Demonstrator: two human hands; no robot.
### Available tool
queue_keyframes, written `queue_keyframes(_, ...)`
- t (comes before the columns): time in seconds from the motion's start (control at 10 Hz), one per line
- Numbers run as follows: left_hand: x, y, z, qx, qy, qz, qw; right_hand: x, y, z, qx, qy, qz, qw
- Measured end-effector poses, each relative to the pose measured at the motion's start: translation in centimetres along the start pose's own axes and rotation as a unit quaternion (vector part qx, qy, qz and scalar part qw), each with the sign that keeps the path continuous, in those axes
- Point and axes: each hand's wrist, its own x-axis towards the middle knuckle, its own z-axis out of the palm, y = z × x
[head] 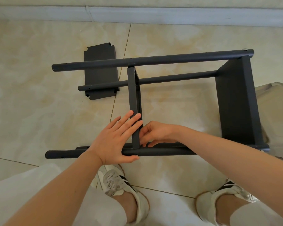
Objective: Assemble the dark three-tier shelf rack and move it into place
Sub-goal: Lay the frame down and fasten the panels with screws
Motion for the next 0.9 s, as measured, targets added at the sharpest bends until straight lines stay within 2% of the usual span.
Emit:
queue_keyframes(0.2, 0.0, 0.04, -0.05, -0.004, 0.002, -0.002, 1.0, 0.11, 0.17, -0.15, 0.017, -0.01, 0.017, 1.0)
queue_keyframes(0.5, 0.02, 0.21, -0.35, -0.008, -0.001, -0.005, 1.0, 0.28, -0.41, -0.11, -0.032, -0.005, 0.04, 0.999)
queue_keyframes(0.9, -0.04, 0.29, -0.52, -0.016, -0.002, -0.009, 1.0, 0.15, -0.76, -0.31, -0.027, -0.039, 0.06, 0.997)
